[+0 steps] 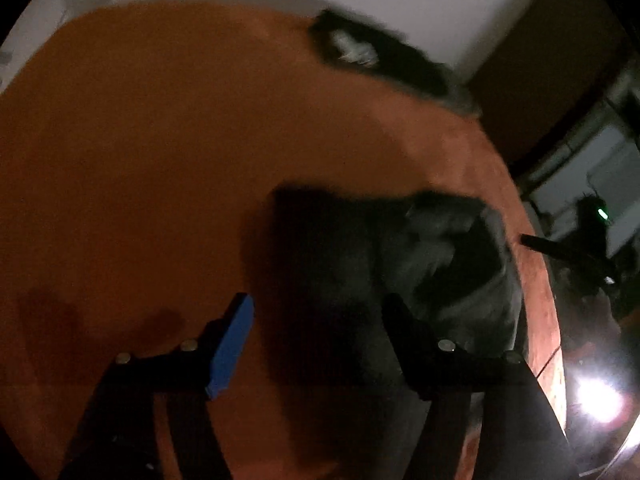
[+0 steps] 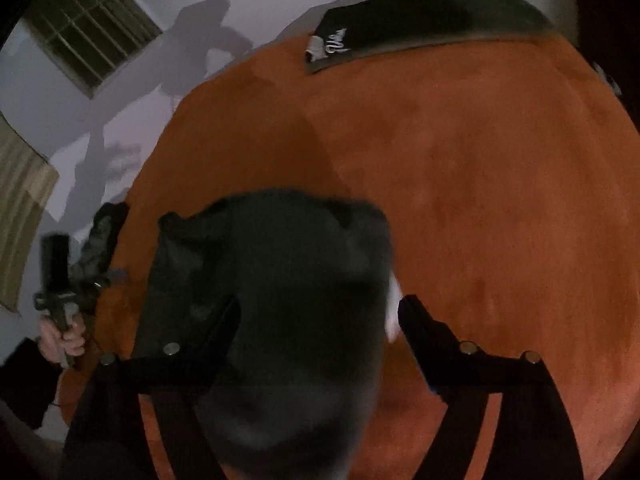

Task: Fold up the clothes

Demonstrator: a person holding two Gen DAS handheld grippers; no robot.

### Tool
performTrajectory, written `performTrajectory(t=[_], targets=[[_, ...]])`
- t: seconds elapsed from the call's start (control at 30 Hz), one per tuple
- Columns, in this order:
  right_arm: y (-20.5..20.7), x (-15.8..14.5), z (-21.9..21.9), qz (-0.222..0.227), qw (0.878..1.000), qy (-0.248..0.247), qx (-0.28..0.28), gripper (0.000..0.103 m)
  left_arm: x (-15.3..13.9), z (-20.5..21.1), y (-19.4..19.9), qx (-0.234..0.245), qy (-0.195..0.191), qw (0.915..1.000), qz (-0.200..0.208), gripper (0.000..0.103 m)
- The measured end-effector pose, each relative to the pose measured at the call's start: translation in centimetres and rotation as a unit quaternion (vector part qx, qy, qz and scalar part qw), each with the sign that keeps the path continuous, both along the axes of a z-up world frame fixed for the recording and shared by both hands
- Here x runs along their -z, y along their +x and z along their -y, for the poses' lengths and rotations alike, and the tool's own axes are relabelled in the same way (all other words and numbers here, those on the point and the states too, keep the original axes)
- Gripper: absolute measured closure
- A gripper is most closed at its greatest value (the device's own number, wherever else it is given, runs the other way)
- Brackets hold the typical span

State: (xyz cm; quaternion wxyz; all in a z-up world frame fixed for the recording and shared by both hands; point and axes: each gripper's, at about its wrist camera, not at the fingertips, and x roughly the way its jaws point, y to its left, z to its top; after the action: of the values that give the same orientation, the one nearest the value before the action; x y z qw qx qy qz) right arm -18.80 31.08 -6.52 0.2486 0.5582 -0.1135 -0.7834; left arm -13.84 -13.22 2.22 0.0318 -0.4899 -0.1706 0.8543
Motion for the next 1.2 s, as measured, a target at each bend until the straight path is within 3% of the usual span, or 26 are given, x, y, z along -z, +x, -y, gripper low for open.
performTrajectory(t=[0.07, 0.1, 0.13, 0.17, 0.2, 0.27, 0.3, 0.4, 0.47, 0.57, 0.6, 0.63, 0.7, 0.8, 0.87, 0.93, 0.97, 1.03, 1.13, 1.2], targets=[[-2.0, -0.5, 1.3, -0.015, 1.0, 0.011, -0.015, 0.023, 0.1, -1.5, -3.4, 0.019, -0.024, 0.9995, -0.009, 0.034], [-2.9, -0.7, 1.9, -0.023, 0.999, 0.016, -0.022, 0.029, 0.4, -2.5, -4.8, 0.022, -0.044, 0.9988, -0.003, 0.035], [-3.6, -0.5, 2.0, -0.027, 0.999, 0.021, -0.009, 0.045, 0.9, -3.4, -5.9, 0.022, -0.068, 0.9975, -0.002, 0.04], [-3.8, -0.2, 1.4, -0.029, 0.999, 0.018, 0.018, 0.056, 1.3, -4.1, -6.3, 0.017, -0.093, 0.9955, -0.009, 0.054], [-3.7, -0.2, 0.6, -0.032, 0.999, 0.009, 0.04, 0.073, 1.5, -4.6, -6.6, 0.011, -0.115, 0.9931, -0.018, 0.078], [-2.9, -1.0, -1.3, -0.055, 0.995, -0.016, 0.077, 0.087, 1.1, -4.9, -6.0, -0.007, -0.138, 0.9893, -0.048, 0.092], [-2.4, -2.0, -1.7, -0.075, 0.993, -0.018, 0.084, 0.101, 0.9, -4.7, -5.5, -0.016, -0.134, 0.989, -0.06, 0.097], [-1.3, -5.4, -2.4, -0.14, 0.987, -0.015, 0.075, 0.103, 0.1, -4.0, -5.3, -0.041, -0.111, 0.9899, -0.078, 0.098], [-1.6, -6.8, -1.6, -0.173, 0.984, 0.022, 0.043, 0.103, 0.4, -3.8, -5.8, -0.041, -0.111, 0.9901, -0.075, 0.098], [-1.9, -5.8, 2.3, -0.181, 0.979, 0.068, -0.071, 0.1, 0.2, -3.0, -5.6, -0.016, -0.09, 0.9918, -0.089, 0.098], [-1.9, -5.2, 3.8, -0.181, 0.974, 0.081, -0.113, 0.084, 0.1, -2.6, -5.3, -0.005, -0.078, 0.9928, -0.091, 0.097], [-2.0, -4.7, 5.3, -0.181, 0.967, 0.094, -0.155, 0.055, 0.3, -2.4, -5.5, 0.005, -0.069, 0.9936, -0.09, 0.097], [-2.1, -3.6, 8.2, -0.178, 0.947, 0.12, -0.238, 0.032, 0.6, -2.8, -6.8, 0.024, -0.059, 0.9937, -0.092, 0.092], [-2.4, -2.0, 12.3, -0.171, 0.911, 0.15, -0.344, 0.032, 1.1, -3.4, -7.4, 0.055, -0.069, 0.992, -0.09, 0.069], [-2.6, -1.1, 13.4, -0.165, 0.907, 0.145, -0.361, 0.044, 1.6, -4.2, -7.1, 0.066, -0.078, 0.9909, -0.088, 0.061], [-2.4, -1.1, 13.5, -0.171, 0.905, 0.138, -0.364, 0.08, 1.8, -4.7, -6.2, 0.07, -0.095, 0.9888, -0.091, 0.058], [-2.4, -1.1, 13.6, -0.174, 0.904, 0.134, -0.366, 0.091, 2.0, -4.8, -5.6, 0.07, -0.103, 0.9879, -0.092, 0.058], [-2.0, -1.6, 13.4, -0.187, 0.906, 0.121, -0.36, 0.097, 2.3, -4.7, -4.6, 0.068, -0.109, 0.9873, -0.093, 0.057], [-0.9, -4.2, 11.5, -0.222, 0.922, 0.081, -0.306, 0.097, 2.1, -5.0, -3.4, 0.079, -0.113, 0.9845, -0.108, 0.057], [-1.7, -4.7, 10.6, -0.225, 0.934, 0.068, -0.27, 0.097, 2.3, -4.8, -2.9, 0.056, -0.121, 0.9845, -0.114, 0.056]])
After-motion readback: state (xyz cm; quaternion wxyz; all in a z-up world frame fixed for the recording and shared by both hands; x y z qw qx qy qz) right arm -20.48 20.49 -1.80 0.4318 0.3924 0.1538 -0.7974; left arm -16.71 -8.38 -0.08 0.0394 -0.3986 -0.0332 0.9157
